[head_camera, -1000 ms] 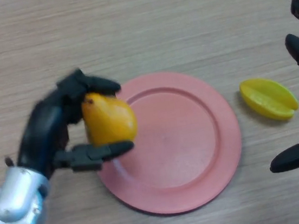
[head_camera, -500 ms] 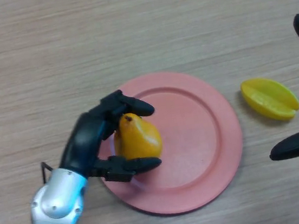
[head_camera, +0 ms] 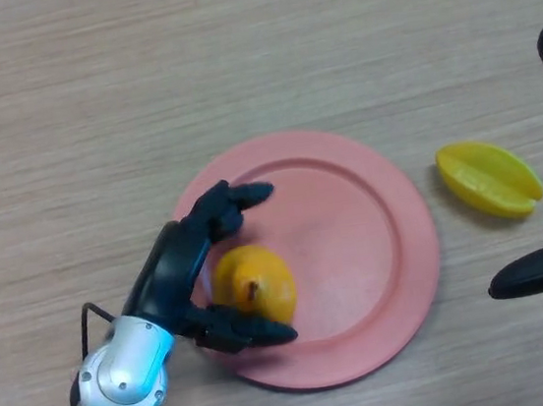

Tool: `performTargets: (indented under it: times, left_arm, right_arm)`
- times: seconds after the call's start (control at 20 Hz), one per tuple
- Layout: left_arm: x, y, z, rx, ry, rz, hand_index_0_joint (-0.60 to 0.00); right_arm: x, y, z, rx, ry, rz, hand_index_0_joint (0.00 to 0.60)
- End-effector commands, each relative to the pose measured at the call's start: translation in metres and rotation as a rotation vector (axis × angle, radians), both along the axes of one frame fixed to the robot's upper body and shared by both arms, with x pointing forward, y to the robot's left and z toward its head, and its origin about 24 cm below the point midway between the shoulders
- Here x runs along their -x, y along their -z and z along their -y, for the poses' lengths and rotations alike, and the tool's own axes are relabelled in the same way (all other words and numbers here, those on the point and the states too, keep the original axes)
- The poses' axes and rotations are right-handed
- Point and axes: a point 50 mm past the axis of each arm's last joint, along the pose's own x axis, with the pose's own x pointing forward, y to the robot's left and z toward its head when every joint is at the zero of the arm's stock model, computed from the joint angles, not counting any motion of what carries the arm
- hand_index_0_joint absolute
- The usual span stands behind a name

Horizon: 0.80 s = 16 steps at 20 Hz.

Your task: Pick up the yellow pear and place it on the plate

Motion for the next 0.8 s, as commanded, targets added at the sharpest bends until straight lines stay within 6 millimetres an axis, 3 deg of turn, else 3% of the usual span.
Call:
performTargets:
  times: [0.05, 0.3, 0.5, 0.8]
  left_arm:
    - [-0.002, -0.036, -0.001, 0.044, 0.008, 0.199, 0.000]
    - [0.007, -0.062, -0.012, 0.020, -0.021, 0.213, 0.000]
    - [0.026, -0.099, -0.022, 0.136, -0.014, 0.324, 0.000]
    - [0.046, -0.147, -0.062, 0.373, -0.055, 0.514, 0.000]
  right_arm:
    - [0.012, -0.024, 0.003, -0.012, 0.010, 0.162, 0.000]
    - [0.011, -0.026, 0.003, 0.021, 0.010, 0.170, 0.000]
    - [0.007, -0.026, 0.003, 0.045, -0.001, 0.189, 0.000]
    - [0.003, -0.018, 0.011, 0.059, 0.016, 0.159, 0.000]
